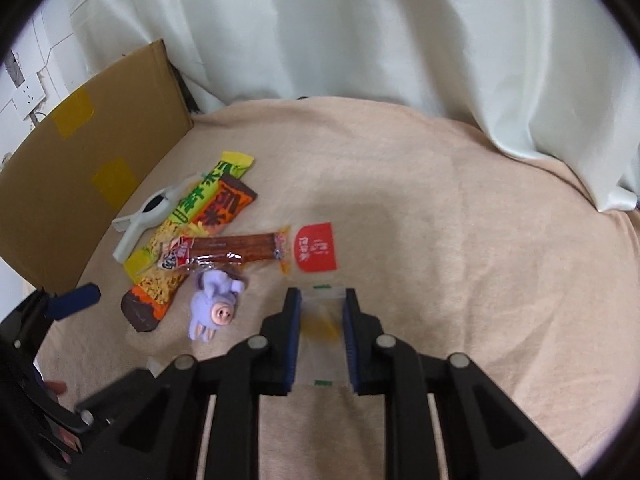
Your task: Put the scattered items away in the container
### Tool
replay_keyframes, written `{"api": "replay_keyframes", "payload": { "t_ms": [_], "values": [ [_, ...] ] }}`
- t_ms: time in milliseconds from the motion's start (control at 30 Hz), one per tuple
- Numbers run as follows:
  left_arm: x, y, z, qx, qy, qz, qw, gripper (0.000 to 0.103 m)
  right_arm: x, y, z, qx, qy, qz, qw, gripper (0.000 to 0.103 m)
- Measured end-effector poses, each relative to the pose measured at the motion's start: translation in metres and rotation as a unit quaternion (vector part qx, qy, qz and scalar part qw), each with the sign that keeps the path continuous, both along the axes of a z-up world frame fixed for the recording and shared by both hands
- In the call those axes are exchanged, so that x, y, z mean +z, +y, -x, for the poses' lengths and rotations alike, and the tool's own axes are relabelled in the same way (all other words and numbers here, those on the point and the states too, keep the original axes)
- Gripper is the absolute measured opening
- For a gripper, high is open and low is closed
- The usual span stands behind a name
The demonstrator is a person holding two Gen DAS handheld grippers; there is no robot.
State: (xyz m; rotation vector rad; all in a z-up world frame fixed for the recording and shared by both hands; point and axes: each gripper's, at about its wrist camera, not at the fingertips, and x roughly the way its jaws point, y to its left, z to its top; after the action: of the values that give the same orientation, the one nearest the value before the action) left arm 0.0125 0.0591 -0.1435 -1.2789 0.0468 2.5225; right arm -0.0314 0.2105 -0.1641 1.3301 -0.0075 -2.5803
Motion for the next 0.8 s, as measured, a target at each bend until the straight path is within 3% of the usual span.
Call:
{"api": "replay_keyframes", "payload": {
  "t_ms": [133, 267, 333, 400, 433, 500, 633, 800],
  "values": [
    [0.001, 0.008, -0.006, -0.029, 0.005, -0.005, 0.9996, 0.102, -0.002, -0.003, -0.001, 0.008, -0.003, 0.003, 1.0, 0.024],
    [-0.003, 0.017, -0.007, -0.054, 0.001, -0.018, 0.9984, 0.085, -0.002, -0.003, -0.001, 0.008, -0.004, 0.003, 1.0, 0.024],
    [-0.007, 0.023, -0.007, -0.06, 0.004, -0.01, 0.9982, 0.082, -0.002, -0.003, 0.0, 0.007, -0.004, 0.004, 1.0, 0.024],
    [-0.011, 0.028, -0.006, -0.063, 0.009, 0.004, 0.998, 0.068, -0.002, -0.002, -0.001, 0.006, -0.004, 0.003, 1.0, 0.024],
    [-0.011, 0.03, -0.006, -0.062, 0.013, 0.012, 0.9979, 0.054, -0.002, -0.002, -0.002, 0.006, -0.005, 0.002, 1.0, 0.024],
    [-0.012, 0.03, -0.004, -0.063, 0.017, 0.019, 0.9977, 0.037, -0.003, -0.001, -0.002, 0.003, -0.006, 0.002, 1.0, 0.024],
    [-0.011, 0.027, -0.004, -0.081, 0.009, 0.013, 0.9966, 0.031, -0.004, 0.001, -0.002, 0.0, -0.011, 0.002, 1.0, 0.024],
    [-0.003, 0.01, -0.001, -0.055, 0.005, -0.001, 0.9985, 0.032, -0.003, 0.001, -0.001, 0.002, -0.007, 0.006, 1.0, 0.024]
  ]
}}
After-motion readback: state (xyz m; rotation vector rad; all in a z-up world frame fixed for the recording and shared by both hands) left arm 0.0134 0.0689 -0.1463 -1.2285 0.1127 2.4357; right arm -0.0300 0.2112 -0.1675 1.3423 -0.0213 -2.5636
